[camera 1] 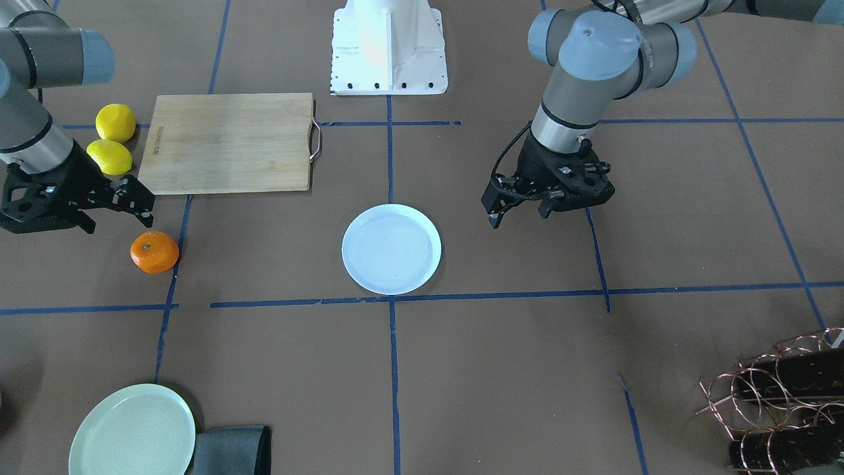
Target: Pick orange to plate
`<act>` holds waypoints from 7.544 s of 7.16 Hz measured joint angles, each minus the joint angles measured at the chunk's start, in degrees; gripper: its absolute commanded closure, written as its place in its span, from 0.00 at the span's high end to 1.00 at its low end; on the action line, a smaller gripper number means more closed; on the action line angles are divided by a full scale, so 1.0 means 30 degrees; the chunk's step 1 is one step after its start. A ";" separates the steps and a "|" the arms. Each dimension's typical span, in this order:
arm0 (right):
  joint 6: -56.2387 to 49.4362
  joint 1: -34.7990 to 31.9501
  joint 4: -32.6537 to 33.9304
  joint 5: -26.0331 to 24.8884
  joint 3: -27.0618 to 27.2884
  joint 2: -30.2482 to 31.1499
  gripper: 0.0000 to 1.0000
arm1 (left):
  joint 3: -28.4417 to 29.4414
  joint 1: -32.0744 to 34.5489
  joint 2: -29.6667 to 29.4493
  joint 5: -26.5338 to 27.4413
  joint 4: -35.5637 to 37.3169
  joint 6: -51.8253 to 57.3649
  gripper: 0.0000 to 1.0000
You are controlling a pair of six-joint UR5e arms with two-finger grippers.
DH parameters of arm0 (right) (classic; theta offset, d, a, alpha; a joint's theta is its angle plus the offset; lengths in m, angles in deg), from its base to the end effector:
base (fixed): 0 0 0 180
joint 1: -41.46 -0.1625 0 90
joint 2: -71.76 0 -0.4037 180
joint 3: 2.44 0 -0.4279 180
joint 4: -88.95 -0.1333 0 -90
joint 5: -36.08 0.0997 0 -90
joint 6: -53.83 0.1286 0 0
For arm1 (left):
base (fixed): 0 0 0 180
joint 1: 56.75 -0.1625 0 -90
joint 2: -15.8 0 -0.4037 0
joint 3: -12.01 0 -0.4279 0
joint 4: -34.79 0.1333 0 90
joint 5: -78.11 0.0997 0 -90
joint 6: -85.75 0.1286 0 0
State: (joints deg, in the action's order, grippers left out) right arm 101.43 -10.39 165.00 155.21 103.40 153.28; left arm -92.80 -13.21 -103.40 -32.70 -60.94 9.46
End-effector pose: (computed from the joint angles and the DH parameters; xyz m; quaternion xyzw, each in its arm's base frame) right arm -0.3134 -0.5134 0.4120 0.0708 -0.3900 -0.0068 0.9181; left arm 0.4187 -0.5188 0.2192 0.0543 0.4416 -0.1563 0.8818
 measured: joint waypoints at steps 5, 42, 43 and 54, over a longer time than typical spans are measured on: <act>-0.0112 0.0934 -0.0018 -0.0806 -0.1852 -0.0751 1.00 | -0.1145 0.2127 0.0933 -0.0185 0.2264 0.2203 1.00; -0.5123 -0.0209 1.0938 -0.0133 0.1129 -0.7652 1.00 | -0.0765 1.4777 0.9110 -0.5578 0.5616 2.7848 1.00; -0.7887 -0.2157 1.0989 0.1380 0.1504 -0.5857 1.00 | -0.0262 1.5257 0.9434 -0.5842 0.5611 2.8673 1.00; -2.0377 -1.2375 0.9437 0.5202 -0.3986 0.1736 1.00 | 0.2951 1.6396 0.9818 -0.7627 0.4578 2.9791 1.00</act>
State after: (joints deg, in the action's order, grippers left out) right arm 40.30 -47.51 193.31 170.82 91.44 158.48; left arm -83.94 35.98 -73.95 -55.58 -47.21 98.84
